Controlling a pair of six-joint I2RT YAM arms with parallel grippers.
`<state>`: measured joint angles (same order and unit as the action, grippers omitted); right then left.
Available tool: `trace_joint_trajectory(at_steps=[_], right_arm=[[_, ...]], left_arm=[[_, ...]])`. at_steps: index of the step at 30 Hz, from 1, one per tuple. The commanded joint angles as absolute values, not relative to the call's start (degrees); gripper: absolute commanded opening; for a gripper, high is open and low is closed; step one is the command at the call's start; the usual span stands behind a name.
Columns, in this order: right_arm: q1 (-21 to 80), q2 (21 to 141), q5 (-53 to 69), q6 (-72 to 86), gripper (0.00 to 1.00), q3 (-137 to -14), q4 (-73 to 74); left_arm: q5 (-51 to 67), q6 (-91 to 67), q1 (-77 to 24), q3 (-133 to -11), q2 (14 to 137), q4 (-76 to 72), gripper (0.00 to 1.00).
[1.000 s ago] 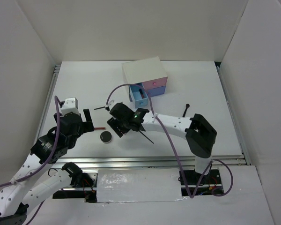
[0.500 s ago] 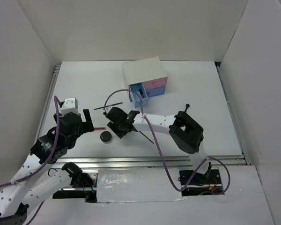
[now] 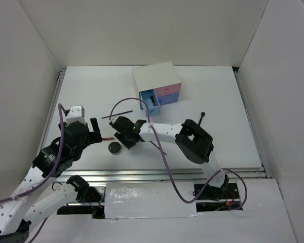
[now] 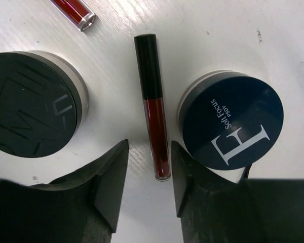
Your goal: Organize the makeup
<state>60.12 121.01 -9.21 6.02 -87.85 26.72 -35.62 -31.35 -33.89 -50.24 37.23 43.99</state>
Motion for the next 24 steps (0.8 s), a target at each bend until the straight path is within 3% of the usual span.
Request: trace_joint_trajectory(at_steps=[1, 6, 13, 24], right_arm=[[59.8, 121.8, -9.0, 5.3, 0.46, -90.0, 25.9], [60.0, 120.8, -6.8, 6.0, 0.26, -88.5, 26.2], [61.1, 115.2, -7.6, 8.3, 0.12, -86.0, 26.7], [56.7, 104.0, -17.2, 9.4, 0.12, -92.7, 31.4]], left_arm=[[-35.2, -29.9, -33.7, -51.0, 36.5, 41.5, 0.99], [-35.2, -29.9, -33.7, -51.0, 36.5, 41.5, 0.99], [-35.0, -29.7, -33.7, -51.0, 36.7, 41.5, 0.99], [-35.1, -29.8, -33.7, -51.0, 36.7, 41.5, 0.99]])
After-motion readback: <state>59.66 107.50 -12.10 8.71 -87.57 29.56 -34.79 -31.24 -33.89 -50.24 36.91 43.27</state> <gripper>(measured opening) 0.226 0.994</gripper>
